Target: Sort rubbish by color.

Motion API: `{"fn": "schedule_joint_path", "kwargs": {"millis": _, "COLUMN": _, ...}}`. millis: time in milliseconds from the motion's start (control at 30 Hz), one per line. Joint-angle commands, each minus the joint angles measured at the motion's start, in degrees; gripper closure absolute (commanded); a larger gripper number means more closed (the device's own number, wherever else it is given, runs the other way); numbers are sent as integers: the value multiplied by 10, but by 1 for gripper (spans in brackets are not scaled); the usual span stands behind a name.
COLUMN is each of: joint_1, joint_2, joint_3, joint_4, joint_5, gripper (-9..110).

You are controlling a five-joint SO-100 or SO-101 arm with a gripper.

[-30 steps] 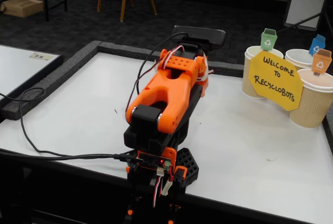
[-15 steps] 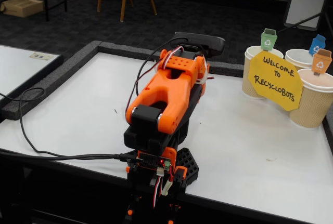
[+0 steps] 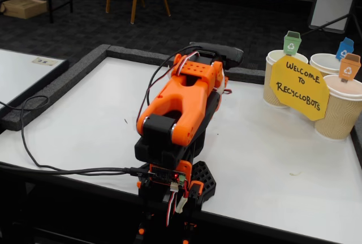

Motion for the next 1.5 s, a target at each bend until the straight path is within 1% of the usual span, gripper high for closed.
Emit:
{"fn": "schedule_joint_path", "kwargs": {"millis": 0, "joint_1": -14, "joint_2": 24, "joint_3": -50, "joint_4": 11, "joint_5": 11, "gripper": 92}}
{"fn": "schedule_joint_path", "kwargs": {"millis": 233, "joint_1": -11, "joint_2": 24, "joint_3": -55, "joint_4": 36, "joint_5": 11, "gripper": 93}}
{"fn": "schedule_joint_path", "kwargs": {"millis": 1467, "joint_1": -2, "joint_2": 24, "joint_3": -55, "joint_4": 36, "joint_5": 8, "gripper": 95}}
